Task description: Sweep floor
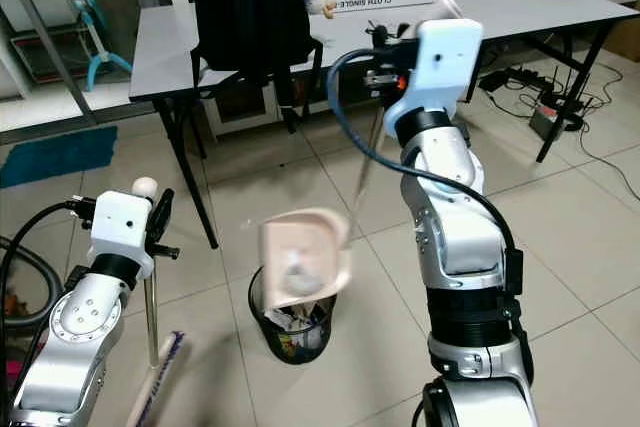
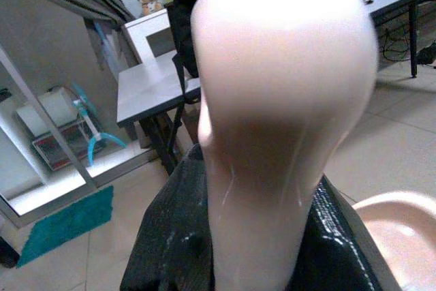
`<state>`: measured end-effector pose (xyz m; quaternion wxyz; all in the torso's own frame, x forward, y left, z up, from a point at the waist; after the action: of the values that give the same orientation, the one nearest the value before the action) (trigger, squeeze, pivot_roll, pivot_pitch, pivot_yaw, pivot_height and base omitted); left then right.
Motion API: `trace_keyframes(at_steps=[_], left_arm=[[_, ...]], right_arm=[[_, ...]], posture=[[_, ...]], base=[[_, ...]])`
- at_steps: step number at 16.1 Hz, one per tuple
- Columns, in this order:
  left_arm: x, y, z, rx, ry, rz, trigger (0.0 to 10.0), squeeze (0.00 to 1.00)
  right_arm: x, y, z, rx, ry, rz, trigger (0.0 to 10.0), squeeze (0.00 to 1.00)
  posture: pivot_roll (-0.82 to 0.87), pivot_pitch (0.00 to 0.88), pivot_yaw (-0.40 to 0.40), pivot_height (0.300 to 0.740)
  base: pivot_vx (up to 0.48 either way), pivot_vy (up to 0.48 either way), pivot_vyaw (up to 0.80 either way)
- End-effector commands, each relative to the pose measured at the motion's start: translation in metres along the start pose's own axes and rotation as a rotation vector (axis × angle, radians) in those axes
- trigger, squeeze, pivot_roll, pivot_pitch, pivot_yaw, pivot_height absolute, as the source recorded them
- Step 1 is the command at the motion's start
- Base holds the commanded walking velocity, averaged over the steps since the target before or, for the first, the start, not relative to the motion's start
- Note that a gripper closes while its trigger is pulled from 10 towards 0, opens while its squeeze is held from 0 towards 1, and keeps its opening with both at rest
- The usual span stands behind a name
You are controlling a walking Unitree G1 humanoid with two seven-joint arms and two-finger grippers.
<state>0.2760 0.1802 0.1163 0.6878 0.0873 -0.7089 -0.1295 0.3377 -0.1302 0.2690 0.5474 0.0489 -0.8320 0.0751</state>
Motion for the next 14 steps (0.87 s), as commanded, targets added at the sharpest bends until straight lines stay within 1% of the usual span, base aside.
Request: trace_keyframes(at_steps=[1,2,3,5,6,7,10,11,12,13,14], left_arm=[[0.005,0.005,0.0,0.013,-0.021,-0.021,10.0,0.0],[0.005,0.004,0.0,0.012,-0.022,-0.02,10.0,0.0],[0.005,0.003,0.0,0.011,-0.022,-0.019,10.0,0.0],[0.006,0.002,0.0,0.008,-0.023,-0.019,10.0,0.0],[0.006,0.002,0.0,0.008,-0.023,-0.019,10.0,0.0],[0.006,0.001,0.001,0.007,-0.024,-0.019,10.0,0.0],[0.006,0.001,0.001,0.009,-0.023,-0.019,10.0,0.0],[0.006,0.001,0.0,0.01,-0.025,-0.018,10.0,0.0],[0.006,0.001,0.0,0.01,-0.025,-0.018,10.0,0.0],[0.006,0.0,0.0,0.009,-0.025,-0.017,10.0,0.0],[0.006,0.0,0.0,0.009,-0.025,-0.017,10.0,0.0]], right_arm=[[0.009,0.002,0.0,0.016,-0.062,0.041,10.0,0.0],[0.013,0.012,0.001,0.06,-0.102,0.088,10.0,0.0],[0.014,0.019,0.002,0.088,-0.123,0.106,10.0,0.0],[0.011,0.032,0.006,0.141,-0.129,0.116,10.0,0.0],[0.009,0.035,0.007,0.151,-0.126,0.118,10.0,0.0],[0.005,0.045,0.011,0.188,-0.122,0.118,10.0,0.0],[0.001,0.061,0.017,0.251,-0.132,0.143,10.0,0.0],[0.001,0.072,0.022,0.3,-0.16,0.174,10.0,0.0],[0.001,0.072,0.022,0.3,-0.16,0.174,10.0,0.0],[0.002,0.082,0.026,0.335,-0.187,0.185,10.0,0.0],[0.002,0.086,0.028,0.349,-0.198,0.182,10.0,0.0]], posture=[[-0.05,0.0,0.074,0.74],[-0.05,0.0,0.072,0.74],[-0.05,0.0,0.07,0.74],[-0.05,0.0,0.07,0.74],[-0.05,0.0,0.069,0.74],[-0.05,0.0,0.068,0.74],[-0.05,0.0,0.066,0.74],[-0.05,0.0,0.066,0.74],[-0.05,0.0,0.066,0.74],[-0.05,0.0,0.066,0.74],[-0.05,0.0,0.062,0.74]], base=[[0.0,0.0,0.0],[0.0,0.0,0.0],[0.0,0.0,0.0],[0.0,0.0,0.0],[0.0,0.0,0.0],[0.0,0.0,0.0],[0.0,0.0,0.0],[0.0,0.0,0.0],[0.0,0.0,0.0],[0.0,0.0,0.0],[0.0,0.0,0.0]])
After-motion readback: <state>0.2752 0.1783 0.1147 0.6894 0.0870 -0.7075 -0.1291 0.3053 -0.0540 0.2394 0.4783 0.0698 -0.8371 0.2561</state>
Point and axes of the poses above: a point about 5 cm out from each wrist's last joint towards the gripper, its own z axis pointing back from the gripper into the wrist, its own x axis along the axis of the wrist's last joint, y = z × x, the point moved 1 cm from there along -z, pointing out of the wrist towards the gripper
